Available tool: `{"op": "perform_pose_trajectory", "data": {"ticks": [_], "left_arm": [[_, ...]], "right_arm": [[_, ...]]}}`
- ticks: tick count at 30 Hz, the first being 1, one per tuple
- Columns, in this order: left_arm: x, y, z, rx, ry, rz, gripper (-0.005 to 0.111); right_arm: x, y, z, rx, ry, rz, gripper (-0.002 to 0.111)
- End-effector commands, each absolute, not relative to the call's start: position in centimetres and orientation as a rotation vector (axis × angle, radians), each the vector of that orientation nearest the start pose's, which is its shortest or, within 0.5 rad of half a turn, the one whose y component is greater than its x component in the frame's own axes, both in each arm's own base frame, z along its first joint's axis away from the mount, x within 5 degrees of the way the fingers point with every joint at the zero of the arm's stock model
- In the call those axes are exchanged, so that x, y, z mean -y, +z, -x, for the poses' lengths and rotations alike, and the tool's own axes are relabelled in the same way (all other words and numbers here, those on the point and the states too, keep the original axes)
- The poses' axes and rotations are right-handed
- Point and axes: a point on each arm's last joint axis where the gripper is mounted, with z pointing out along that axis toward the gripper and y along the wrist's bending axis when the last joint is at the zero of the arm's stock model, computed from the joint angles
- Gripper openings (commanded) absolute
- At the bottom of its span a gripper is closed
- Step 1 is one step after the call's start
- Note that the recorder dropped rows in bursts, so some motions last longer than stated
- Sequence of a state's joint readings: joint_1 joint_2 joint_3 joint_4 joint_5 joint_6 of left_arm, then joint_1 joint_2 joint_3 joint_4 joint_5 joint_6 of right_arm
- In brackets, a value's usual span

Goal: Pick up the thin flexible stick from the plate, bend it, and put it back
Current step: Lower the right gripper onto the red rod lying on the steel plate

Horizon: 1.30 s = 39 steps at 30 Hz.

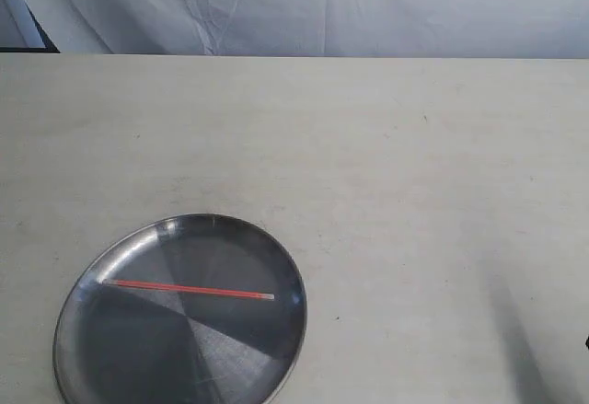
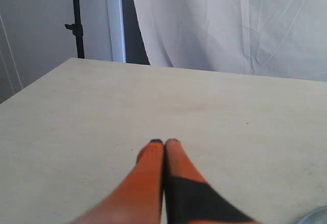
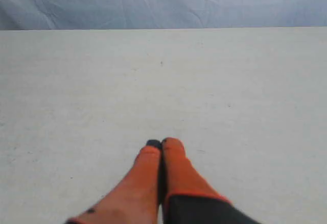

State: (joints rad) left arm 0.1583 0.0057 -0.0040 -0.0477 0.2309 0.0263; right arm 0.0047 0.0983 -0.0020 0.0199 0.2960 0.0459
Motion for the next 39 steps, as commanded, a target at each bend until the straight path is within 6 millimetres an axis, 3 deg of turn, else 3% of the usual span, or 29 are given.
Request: {"op": "perform_pose_trajectory", "data": {"ticks": [1, 6, 9, 12, 15, 17, 20, 24, 29, 33, 36, 39], "left_arm": [[-0.8, 19.2, -5.5, -1.711, 0.092, 0.143, 0.000], [-0.8, 19.2, -5.5, -1.711, 0.092, 0.143, 0.000], [-0.8, 19.2, -5.5, -1.711, 0.092, 0.143, 0.000], [-0.8, 19.2, -5.5, -1.711, 0.092, 0.143, 0.000], [-0.8, 19.2, -5.5, -1.710, 0.093, 0.145, 0.000], [-0.8, 19.2, -5.5, -1.710, 0.093, 0.145, 0.000], [-0.8, 19.2, -5.5, -1.710, 0.093, 0.145, 0.000], [-0.8, 19.2, -5.5, -1.710, 0.093, 0.145, 0.000], [-0.8, 19.2, -5.5, -1.710, 0.093, 0.145, 0.000], [-0.8, 19.2, -5.5, -1.710, 0.093, 0.145, 0.000], [-0.8, 19.2, -5.5, -1.710, 0.093, 0.145, 0.000], [-0.8, 19.2, -5.5, -1.710, 0.093, 0.145, 0.000]], "right_arm": [[-0.1, 18.2, -6.0, -1.864, 0.049, -0.055, 0.000], [0.0, 18.3, -6.1, -1.850, 0.036, -0.045, 0.000], [-0.1, 19.3, -6.3, -1.735, 0.095, -0.100, 0.000], [0.1, 21.1, -6.4, -1.495, 0.402, -0.406, 0.000], [0.6, 21.4, -6.4, -1.259, 0.929, -0.952, 0.000], [0.6, 21.4, -6.4, -1.234, 0.986, -1.010, 0.000], [0.4, 21.8, -6.4, -1.281, 0.931, -0.928, 0.000], [-0.1, 25.1, -6.2, -1.350, 0.810, -0.729, 0.000], [-1.0, 30.1, -7.9, -1.720, 0.551, -0.466, 0.000], [-2.0, 33.4, -12.6, -2.057, 0.380, -0.115, 0.000], [-2.7, 35.5, -16.9, -2.118, 0.349, 0.117, 0.002], [-3.4, 36.1, -21.3, -2.136, 0.381, 0.288, 0.017]]}}
